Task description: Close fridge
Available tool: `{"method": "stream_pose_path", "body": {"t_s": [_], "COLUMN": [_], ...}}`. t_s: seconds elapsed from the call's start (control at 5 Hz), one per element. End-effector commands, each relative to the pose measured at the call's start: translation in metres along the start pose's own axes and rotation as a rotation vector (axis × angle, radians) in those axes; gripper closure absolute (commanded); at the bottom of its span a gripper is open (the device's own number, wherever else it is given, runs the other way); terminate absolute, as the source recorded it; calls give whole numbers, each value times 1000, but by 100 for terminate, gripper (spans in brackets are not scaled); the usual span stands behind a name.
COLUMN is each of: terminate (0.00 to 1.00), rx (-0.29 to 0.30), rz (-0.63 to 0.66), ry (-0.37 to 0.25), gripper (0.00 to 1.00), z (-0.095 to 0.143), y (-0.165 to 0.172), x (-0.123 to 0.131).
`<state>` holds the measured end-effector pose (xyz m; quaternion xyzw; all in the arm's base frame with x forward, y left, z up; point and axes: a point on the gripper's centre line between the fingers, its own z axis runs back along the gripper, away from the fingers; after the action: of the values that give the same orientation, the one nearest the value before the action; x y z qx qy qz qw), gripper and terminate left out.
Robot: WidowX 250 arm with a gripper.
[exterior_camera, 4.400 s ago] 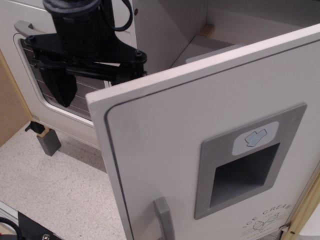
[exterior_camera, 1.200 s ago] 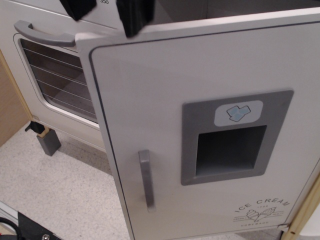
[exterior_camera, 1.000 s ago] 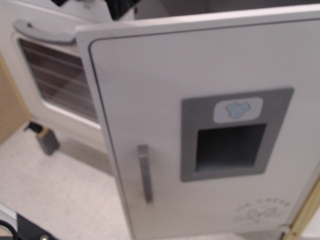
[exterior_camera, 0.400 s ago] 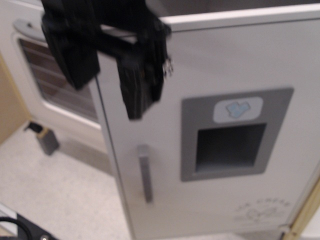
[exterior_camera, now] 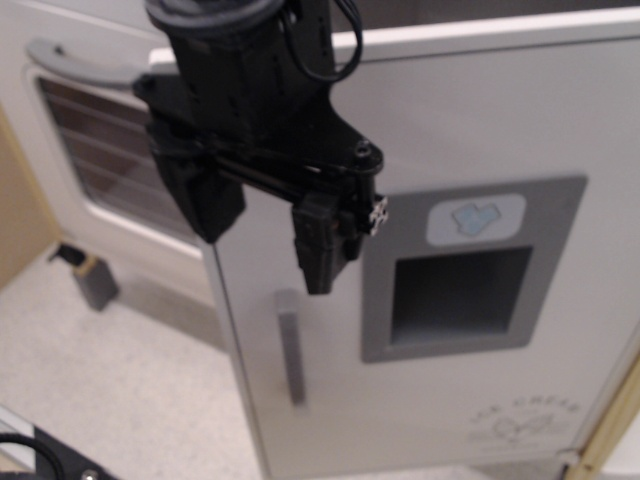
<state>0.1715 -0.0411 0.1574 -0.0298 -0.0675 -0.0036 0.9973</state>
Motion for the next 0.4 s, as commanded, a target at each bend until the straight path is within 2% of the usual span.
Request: {"method": "stream_pose_path", "body": {"t_s": [0.0,0.2], "terminate": [0,0], "rx": [-9,-1], "rz": [173,225], "ry": [-169,-246], "gripper": [0,0], "z": [-11,-12], "y": [17,23], "x": [30,42]}}
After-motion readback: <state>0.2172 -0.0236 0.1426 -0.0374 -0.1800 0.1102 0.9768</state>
